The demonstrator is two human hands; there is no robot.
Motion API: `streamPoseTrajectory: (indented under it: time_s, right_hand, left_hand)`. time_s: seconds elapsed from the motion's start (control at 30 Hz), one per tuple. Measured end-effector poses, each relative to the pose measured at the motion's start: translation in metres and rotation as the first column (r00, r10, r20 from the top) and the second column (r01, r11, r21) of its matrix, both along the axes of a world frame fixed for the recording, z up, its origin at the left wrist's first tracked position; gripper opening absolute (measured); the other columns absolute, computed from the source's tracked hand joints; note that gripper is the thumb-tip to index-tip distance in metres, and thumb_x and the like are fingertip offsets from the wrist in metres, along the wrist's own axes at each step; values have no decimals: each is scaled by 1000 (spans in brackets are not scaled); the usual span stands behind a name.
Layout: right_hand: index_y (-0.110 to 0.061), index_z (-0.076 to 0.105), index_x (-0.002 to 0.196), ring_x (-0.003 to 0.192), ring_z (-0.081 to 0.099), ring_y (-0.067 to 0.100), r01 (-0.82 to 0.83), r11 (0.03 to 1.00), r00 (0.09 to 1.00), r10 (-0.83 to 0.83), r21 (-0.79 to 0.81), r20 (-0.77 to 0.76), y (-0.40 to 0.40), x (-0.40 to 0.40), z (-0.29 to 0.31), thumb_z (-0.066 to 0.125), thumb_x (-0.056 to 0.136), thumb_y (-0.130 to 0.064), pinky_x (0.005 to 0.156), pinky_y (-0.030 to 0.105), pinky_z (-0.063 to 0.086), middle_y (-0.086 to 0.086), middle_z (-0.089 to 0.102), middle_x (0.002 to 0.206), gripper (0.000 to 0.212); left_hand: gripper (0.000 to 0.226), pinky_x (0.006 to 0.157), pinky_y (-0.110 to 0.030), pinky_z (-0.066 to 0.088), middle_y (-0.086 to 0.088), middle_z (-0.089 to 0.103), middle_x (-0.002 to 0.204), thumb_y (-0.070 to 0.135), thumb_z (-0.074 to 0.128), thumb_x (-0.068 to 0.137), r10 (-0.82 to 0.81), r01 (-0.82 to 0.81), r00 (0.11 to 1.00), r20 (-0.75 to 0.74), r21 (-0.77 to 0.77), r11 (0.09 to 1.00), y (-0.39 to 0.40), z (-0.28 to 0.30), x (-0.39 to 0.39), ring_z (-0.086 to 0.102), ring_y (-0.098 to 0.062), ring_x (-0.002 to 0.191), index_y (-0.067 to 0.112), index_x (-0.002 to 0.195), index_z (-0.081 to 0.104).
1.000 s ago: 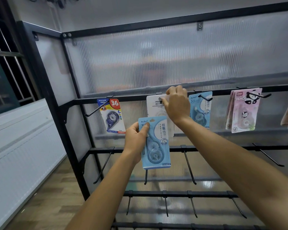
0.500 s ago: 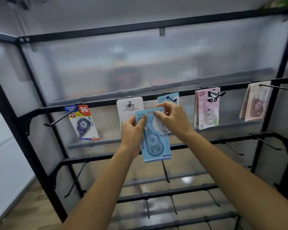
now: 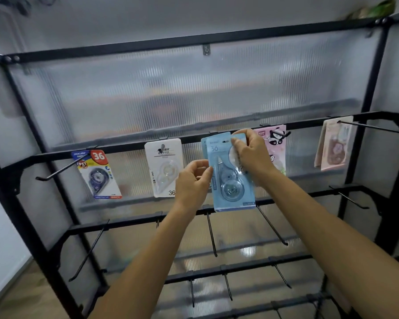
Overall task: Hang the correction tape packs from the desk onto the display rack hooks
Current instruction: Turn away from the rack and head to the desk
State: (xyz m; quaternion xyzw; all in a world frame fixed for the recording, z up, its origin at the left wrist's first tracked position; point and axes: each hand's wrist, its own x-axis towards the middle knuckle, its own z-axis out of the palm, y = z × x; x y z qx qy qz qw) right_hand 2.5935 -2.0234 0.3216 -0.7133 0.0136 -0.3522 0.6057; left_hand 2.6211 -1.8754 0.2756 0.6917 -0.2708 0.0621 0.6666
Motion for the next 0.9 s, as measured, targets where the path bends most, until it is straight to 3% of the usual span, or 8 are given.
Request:
streamPoseTrajectory:
  time_s: [0.17,0.3,0.37,0.5,0.6,0.73,0.9]
  right_hand:
    - [-18,54,88,93,67,28,-1,1000,999,1,-12,-32,-2,3,0,50,96,-13,83,50,55,17,66,101,10]
    - [-9,57,103,94,65,31,36,997,997,-41,-73,-73,-6,13,-4,52,95,-17,84,51,53,17,66,100,12]
    - [-11,58,103,88,66,31,45,994,995,-53,-97,-83,-7,19,-7,53,95,-18,80,48,55,15,66,95,12]
    - [-13,57,98,73,60,17,127,968,988,-142,-215,-58,-10,34,-10,57,93,-20,65,30,52,1,61,80,8]
    - [-10,59,98,76,60,17,214,916,969,-242,-340,-42,-15,48,-8,59,93,-22,67,30,52,3,62,84,14]
    - [-7,59,100,80,58,19,309,815,933,-361,-491,-11,-19,64,-6,58,93,-24,66,28,44,7,64,91,18]
    - [-6,48,101,83,44,15,444,768,885,-457,-462,91,-19,70,-15,64,89,-24,71,23,34,3,47,92,26]
  left_hand:
    - [13,69,-24,58,-1,70,97,15,62,92,13,-13,1000,5,33,999,-1,0,1,70,-13,87,24,101,60]
    - [15,72,-29,60,-1,69,98,12,62,92,42,-41,999,-9,60,997,-2,-3,2,69,-14,89,21,104,60]
    - [17,72,-30,60,-2,69,97,12,63,91,66,-65,998,-11,83,994,-3,-4,4,69,-15,89,18,107,60]
    - [25,67,-19,57,4,67,99,13,65,90,139,-142,990,32,196,970,-7,-3,13,65,-6,85,15,115,59]
    - [38,79,-27,56,1,65,110,15,64,90,168,-185,983,78,328,927,-14,-1,19,61,-8,92,13,127,55]
    - [41,77,-17,44,-4,64,119,19,63,90,238,-301,952,191,470,830,-24,-2,21,55,-9,92,10,129,54]
    - [51,97,-28,42,-8,57,132,22,62,92,267,-327,945,188,559,762,-23,-13,20,55,-21,119,8,138,46]
